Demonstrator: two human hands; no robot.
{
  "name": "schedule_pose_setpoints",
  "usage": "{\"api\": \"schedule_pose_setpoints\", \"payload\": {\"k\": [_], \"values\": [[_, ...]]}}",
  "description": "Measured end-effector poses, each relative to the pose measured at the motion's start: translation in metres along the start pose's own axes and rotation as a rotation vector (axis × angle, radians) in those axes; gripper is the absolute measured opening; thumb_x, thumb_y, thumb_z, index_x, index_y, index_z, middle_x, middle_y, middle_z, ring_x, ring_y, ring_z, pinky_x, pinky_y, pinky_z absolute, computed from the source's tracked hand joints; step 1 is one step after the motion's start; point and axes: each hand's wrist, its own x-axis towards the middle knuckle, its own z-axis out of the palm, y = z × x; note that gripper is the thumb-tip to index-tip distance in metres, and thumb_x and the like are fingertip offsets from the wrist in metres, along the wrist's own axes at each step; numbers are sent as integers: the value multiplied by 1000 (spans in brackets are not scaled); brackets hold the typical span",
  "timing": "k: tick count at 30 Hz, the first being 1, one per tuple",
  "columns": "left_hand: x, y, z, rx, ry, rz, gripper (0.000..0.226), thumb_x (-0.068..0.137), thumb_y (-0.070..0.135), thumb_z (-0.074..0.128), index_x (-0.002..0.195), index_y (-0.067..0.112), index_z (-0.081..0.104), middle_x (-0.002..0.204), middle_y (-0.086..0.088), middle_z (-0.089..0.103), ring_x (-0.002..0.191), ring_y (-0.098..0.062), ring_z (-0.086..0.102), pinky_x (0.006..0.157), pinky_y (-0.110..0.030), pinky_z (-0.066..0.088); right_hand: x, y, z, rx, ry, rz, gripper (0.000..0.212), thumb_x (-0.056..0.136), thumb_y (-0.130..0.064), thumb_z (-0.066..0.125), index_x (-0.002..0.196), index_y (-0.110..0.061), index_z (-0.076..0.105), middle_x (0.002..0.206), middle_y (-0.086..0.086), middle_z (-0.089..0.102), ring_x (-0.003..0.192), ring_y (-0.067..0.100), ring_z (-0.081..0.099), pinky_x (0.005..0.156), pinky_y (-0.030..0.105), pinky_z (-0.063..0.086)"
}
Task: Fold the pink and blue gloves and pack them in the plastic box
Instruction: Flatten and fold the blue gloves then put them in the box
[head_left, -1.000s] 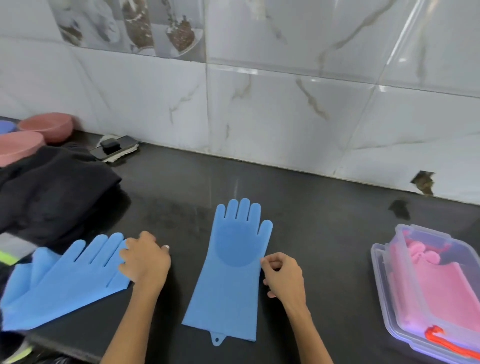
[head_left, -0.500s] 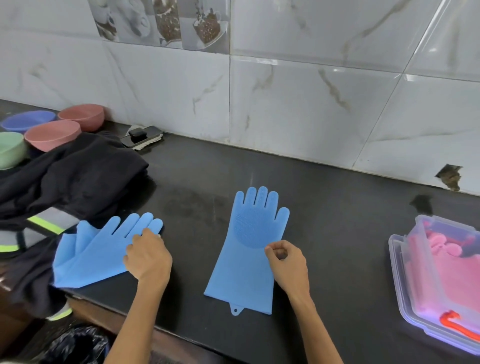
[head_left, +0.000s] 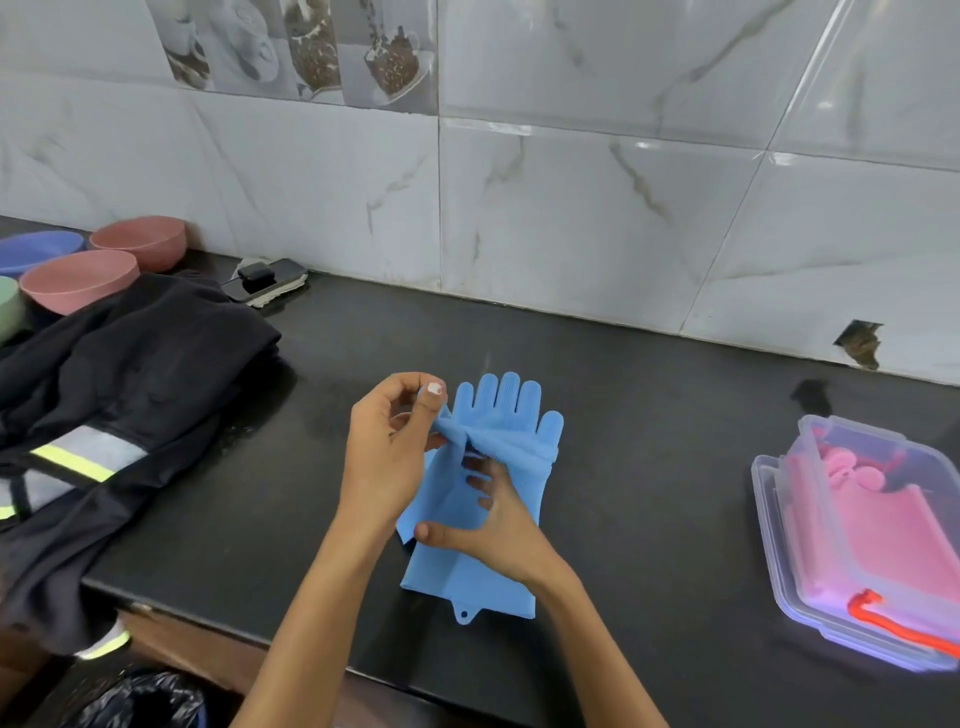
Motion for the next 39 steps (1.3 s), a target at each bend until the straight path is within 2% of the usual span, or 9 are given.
{"api": "schedule_pose_setpoints", "payload": {"k": [4, 8, 14, 19, 22, 26, 29, 35, 39], "values": [[5, 27, -6, -241, -166, 35, 19, 85, 33, 54, 79, 19, 66, 70, 10, 66, 62, -8, 64, 60, -21, 56, -1, 0, -27, 158, 62, -2, 105, 50, -40, 85, 121, -58, 10, 146, -10, 22, 139, 12, 24, 111, 34, 32], [14, 46, -2, -488, -448, -121, 26, 83, 32, 50, 69, 23, 70, 67, 7, 60, 50, -8, 59, 71, -42, 60, -3, -11, -60, 303, -48, -111, 114, 42, -56, 88, 134, -54, 21, 154, -7, 25, 143, 10, 23, 113, 39, 32], [24, 53, 28, -807, -600, -320, 24, 80, 34, 49, 70, 20, 66, 63, 8, 60, 42, -4, 54, 62, -36, 62, -10, -39, -75, 256, 94, -212, 14, 82, -34, 69, 95, -28, 67, 98, -3, 72, 94, 9, 67, 81, 27, 53], [33, 25, 42, -602, -182, -273, 36, 81, 55, 60, 91, 21, 64, 81, 9, 71, 74, -12, 71, 70, -31, 61, -39, -66, -102, 230, 536, -383, 19, 83, -31, 65, 67, -24, 61, 62, -8, 68, 58, 4, 65, 51, 16, 49], [14, -6, 59, -401, -401, -388, 62, 57, 67, 72, 105, 30, 60, 108, 11, 67, 95, -11, 70, 73, -27, 60, -53, -87, -120, -19, 474, -422, 23, 80, -38, 70, 66, -23, 60, 62, -7, 64, 55, 3, 60, 52, 15, 49], [-10, -48, 87, -221, -897, -583, 55, 64, 36, 83, 114, 21, 65, 115, -1, 71, 105, -21, 68, 86, -30, 56, -59, -101, -143, -272, 298, -284, 20, 79, -34, 72, 75, -15, 66, 73, 6, 69, 64, 22, 66, 63, 35, 55], [-11, -65, 97, -136, -903, -533, 46, 66, 31, 79, 109, 20, 69, 110, 0, 74, 103, -20, 70, 86, -30, 57, -58, -101, -162, -354, 273, -220, 22, 77, -29, 74, 80, -9, 67, 78, 14, 70, 74, 34, 66, 71, 45, 55], [7, -68, 111, -205, -926, -526, 49, 66, 36, 81, 109, 15, 71, 110, -4, 74, 102, -23, 70, 84, -35, 59, -37, -108, -221, -459, 310, -29, 27, 58, -56, 78, 76, -36, 71, 69, -14, 72, 61, 0, 68, 54, 14, 52], [13, -79, 143, -150, -756, -540, 21, 82, 20, 72, 103, 15, 71, 102, -2, 76, 94, -19, 73, 78, -33, 60, 30, -71, -263, -653, 299, 214, 31, 61, -57, 77, 71, -30, 65, 68, -11, 64, 61, 5, 62, 52, 20, 43]]}}
